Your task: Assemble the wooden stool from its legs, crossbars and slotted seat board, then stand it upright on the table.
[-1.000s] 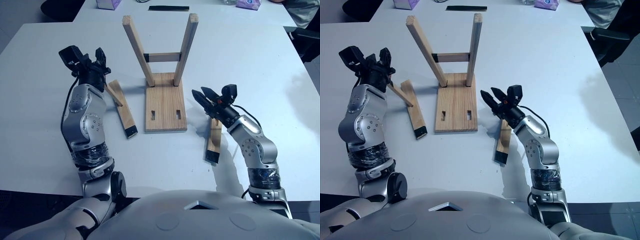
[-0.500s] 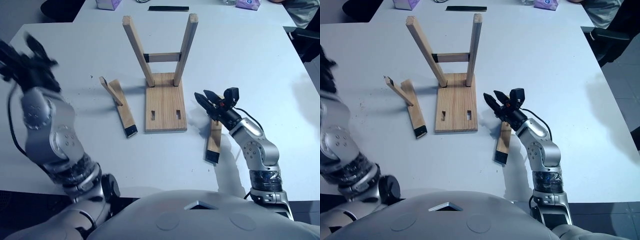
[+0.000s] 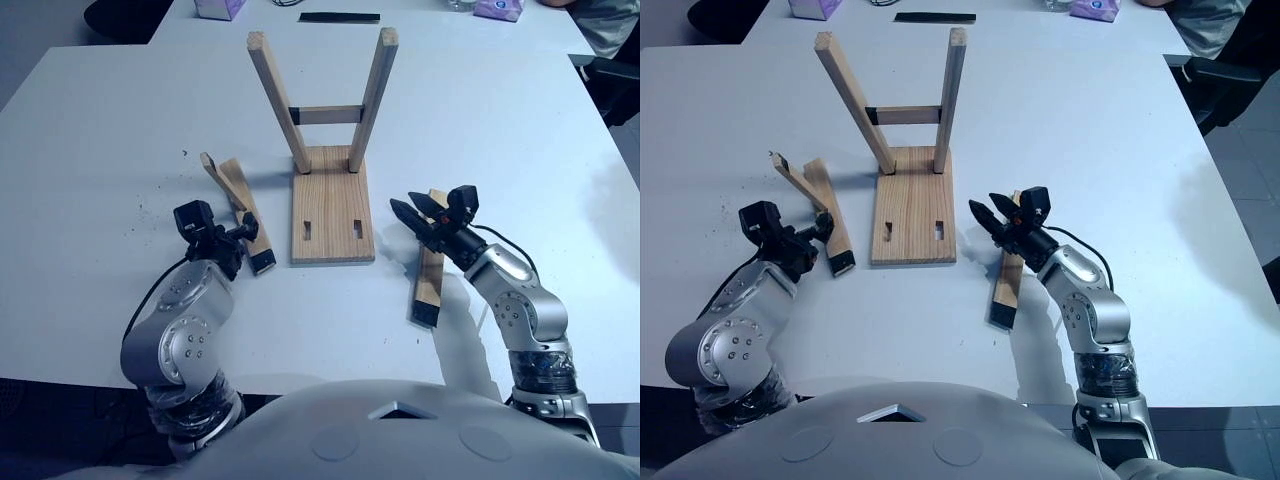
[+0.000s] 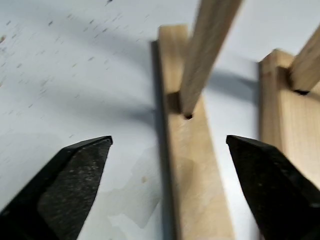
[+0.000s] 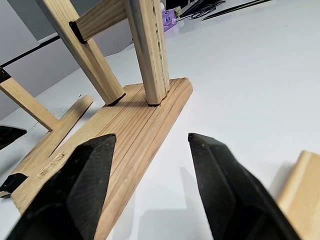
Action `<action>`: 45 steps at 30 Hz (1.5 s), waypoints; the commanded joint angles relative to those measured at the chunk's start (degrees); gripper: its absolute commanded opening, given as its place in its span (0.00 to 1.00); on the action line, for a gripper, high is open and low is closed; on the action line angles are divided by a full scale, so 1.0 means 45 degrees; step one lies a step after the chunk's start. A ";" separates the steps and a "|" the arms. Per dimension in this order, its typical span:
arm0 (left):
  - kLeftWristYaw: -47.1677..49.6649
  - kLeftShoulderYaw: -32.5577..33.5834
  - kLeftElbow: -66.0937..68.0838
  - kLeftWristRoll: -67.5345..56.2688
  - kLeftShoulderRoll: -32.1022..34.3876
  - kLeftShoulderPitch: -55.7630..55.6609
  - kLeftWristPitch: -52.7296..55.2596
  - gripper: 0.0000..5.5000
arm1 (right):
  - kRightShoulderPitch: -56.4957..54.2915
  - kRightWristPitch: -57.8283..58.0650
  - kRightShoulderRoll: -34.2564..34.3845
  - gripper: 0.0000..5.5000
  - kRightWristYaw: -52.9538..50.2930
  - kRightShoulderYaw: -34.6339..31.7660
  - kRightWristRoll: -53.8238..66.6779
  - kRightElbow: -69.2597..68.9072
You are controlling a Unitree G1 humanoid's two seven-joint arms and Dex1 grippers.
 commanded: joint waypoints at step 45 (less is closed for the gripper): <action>-0.6734 0.4057 0.4937 -0.7686 0.3787 -0.9456 -0.5514 0.36 | -0.9949 0.3604 -0.0670 0.48 -0.1074 -0.3591 0.5954 -0.0138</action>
